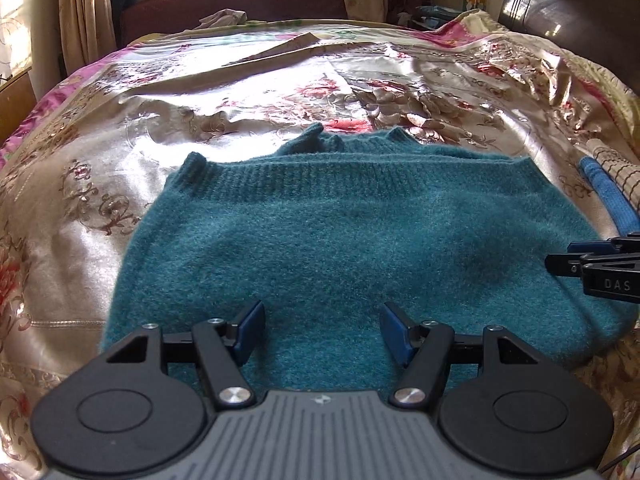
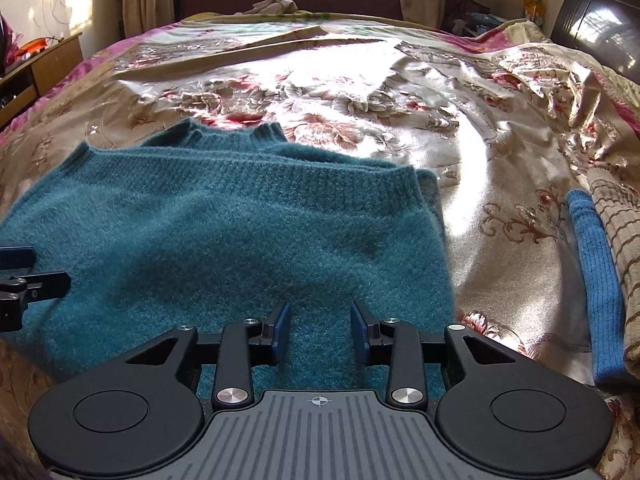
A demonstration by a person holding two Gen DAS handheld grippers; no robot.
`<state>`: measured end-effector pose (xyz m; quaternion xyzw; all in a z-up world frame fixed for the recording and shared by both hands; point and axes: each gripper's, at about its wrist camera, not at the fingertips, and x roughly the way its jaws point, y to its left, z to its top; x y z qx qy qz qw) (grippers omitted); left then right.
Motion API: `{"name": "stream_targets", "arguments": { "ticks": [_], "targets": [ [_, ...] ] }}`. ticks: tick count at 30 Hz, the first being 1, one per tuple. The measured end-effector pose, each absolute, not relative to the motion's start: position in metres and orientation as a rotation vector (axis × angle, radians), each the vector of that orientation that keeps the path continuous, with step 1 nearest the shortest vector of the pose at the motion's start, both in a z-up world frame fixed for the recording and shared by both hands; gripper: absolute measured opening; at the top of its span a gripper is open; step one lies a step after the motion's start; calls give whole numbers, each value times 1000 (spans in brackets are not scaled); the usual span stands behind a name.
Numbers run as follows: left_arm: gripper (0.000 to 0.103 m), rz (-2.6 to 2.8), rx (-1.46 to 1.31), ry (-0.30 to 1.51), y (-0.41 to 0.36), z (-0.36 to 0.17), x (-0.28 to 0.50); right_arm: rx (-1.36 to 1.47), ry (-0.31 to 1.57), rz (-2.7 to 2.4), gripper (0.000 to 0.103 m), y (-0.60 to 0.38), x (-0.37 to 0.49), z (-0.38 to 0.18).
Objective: Fold small clothes
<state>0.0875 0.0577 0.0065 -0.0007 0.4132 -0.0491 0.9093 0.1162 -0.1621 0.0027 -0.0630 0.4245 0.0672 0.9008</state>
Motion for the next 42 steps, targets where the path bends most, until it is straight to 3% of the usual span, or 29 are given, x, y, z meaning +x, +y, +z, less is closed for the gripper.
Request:
{"name": "stream_targets", "arguments": {
  "ticks": [21, 27, 38, 42],
  "targets": [
    [68, -115, 30, 885, 26, 1, 83, -95, 865, 124, 41, -180, 114, 2],
    [71, -108, 44, 894, 23, -1, 84, -83, 852, 114, 49, -187, 111, 3],
    [71, -109, 87, 883, 9, 0, 82, 84, 833, 109, 50, -222, 105, 6],
    [72, -101, 117, 885, 4, -2, 83, 93, 810, 88, 55, -225, 104, 12]
  ]
}}
